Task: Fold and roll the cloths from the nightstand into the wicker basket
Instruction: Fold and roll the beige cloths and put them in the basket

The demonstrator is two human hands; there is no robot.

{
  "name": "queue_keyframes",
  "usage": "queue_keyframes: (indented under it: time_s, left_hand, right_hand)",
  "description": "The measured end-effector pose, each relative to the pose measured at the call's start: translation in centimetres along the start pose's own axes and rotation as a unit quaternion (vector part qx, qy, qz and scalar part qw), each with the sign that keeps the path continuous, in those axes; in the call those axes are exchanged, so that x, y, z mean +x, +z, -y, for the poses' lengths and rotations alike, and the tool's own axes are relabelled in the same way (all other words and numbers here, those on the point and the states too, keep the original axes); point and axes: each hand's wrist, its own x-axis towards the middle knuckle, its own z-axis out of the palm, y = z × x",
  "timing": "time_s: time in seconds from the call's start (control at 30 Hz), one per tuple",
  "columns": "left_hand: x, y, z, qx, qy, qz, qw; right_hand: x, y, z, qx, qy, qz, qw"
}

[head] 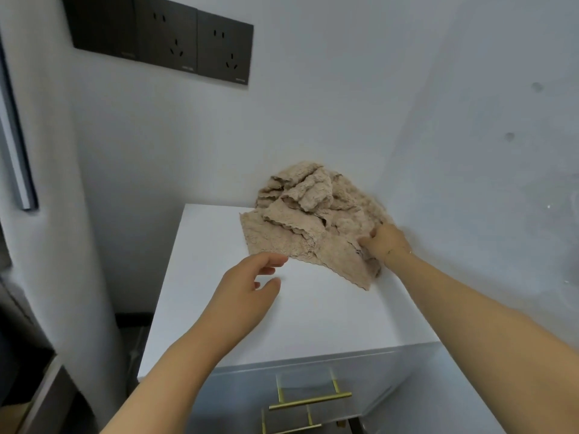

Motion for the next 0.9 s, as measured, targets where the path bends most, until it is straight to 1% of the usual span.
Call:
queue_keyframes:
  time_s: [0.13,0.23,0.33,0.4,0.53,0.63,0.7,0.77,0.83,0.9]
  left_hand:
    - [0.0,0.6,-0.1,0.010,0.005,0.007,1.000]
    - [-0.1,0.9,-0.4,0.020,0.006,0.023,1.000]
    - [-0.2,1.1,-0.5,0.021,0.009,0.022,0.999]
    - [-0.5,1.4,-0.6,0.026,0.012,0.024,0.999]
    - [-1.2,1.9,-0.7,0.054,0.023,0.056,0.997]
    - [-1.5,1.2,-0.7,0.027,0.010,0.034,0.999]
    - [-1.5,0.4,-0.7,0.001,-0.003,0.005,1.000]
    - [-1.6,-0.4,-1.0,-0.019,-0.010,-0.028,0.999]
    - [-1.9,-1.4,-1.3,-0.043,-0.022,-0.062,0.997]
    - [-2.1,-2.5,-1.3,-0.075,-0.045,-0.091,0.992]
  right_hand:
    - [-0.1,1.4,-1.3,0.100,0.024,-0.065,0.993]
    - [-0.2,0.7,-1.1,0.245,0.024,-0.139,0.959]
    - [-0.4,-1.9,-0.4,0.348,-0.014,-0.202,0.915]
    - [-1.0,-4.0,0.3,0.394,-0.056,-0.215,0.892]
    - [-3.7,-8.0,2.0,0.458,-0.123,-0.227,0.851]
    - [-7.0,-10.8,3.4,0.514,-0.150,-0.212,0.817]
    - [-9.0,-11.8,4.1,0.543,-0.163,-0.182,0.803]
    - [-10.7,-11.7,4.8,0.558,-0.159,-0.136,0.803]
    - [-12.3,-10.5,5.8,0.554,-0.146,-0.088,0.815]
    - [-13.6,-8.5,6.6,0.549,-0.136,-0.013,0.825]
